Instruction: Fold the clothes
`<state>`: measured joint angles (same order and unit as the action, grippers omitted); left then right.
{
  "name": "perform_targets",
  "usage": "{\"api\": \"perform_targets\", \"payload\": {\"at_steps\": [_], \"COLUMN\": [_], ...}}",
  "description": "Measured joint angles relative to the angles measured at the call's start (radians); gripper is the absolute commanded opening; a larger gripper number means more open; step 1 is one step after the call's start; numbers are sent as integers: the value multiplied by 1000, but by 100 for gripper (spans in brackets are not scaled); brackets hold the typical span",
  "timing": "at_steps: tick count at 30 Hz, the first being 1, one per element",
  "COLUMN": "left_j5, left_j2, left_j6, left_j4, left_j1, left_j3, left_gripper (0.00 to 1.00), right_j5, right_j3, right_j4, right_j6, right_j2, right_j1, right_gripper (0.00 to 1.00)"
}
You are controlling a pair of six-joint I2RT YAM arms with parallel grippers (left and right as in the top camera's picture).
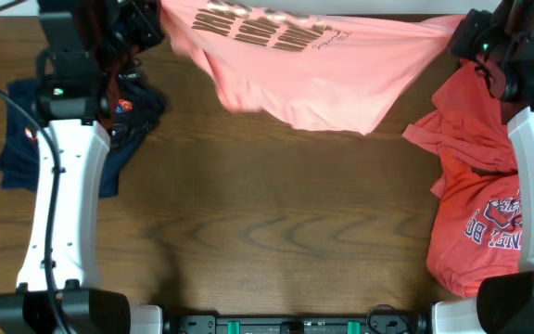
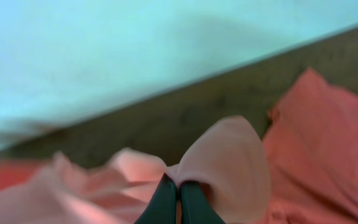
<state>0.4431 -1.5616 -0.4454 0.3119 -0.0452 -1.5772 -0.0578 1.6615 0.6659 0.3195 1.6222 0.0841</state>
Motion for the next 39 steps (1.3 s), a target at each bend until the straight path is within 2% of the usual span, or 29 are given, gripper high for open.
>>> {"api": "perform_targets", "payload": {"at_steps": [5, 8, 12, 14, 18, 20, 28, 34, 37, 39], "left_j5": [45, 52, 35, 1, -50, -64, -130, -167, -176, -181], "left_j2": [21, 19, 19, 19, 19, 19, 19, 19, 18, 18], "left_j6": [58, 122, 185, 204, 220, 226, 237, 237, 237, 237], "left_j4": [387, 572, 731, 832, 982, 1006, 968, 900, 870, 865], "left_j1": [3, 3, 3, 3, 3, 3, 3, 3, 3, 3], "left_j3": [-16, -11, -4, -1, 5, 20, 110, 197, 232, 244], "left_gripper": [6, 6, 6, 6, 6, 6, 6, 6, 6, 6], "right_j5": [0, 1, -21, -65, -129, -120, -93, -132, -136, -143], "right_j3": [-1, -2, -1, -1, -5, -16, -217, -496, -597, -652], "right_j4": [179, 222, 256, 331, 540, 586, 601, 364, 227, 136], "right_j6": [-60, -106, -177, -244, -361, -372, -304, -247, -203, -169], "right_j2": [0, 0, 0, 0, 0, 0, 0, 0, 1, 1], "right_j1": [0, 0, 0, 0, 0, 0, 0, 0, 0, 0], "right_gripper": [6, 4, 1, 2, 13, 22, 38, 56, 57, 62]}}
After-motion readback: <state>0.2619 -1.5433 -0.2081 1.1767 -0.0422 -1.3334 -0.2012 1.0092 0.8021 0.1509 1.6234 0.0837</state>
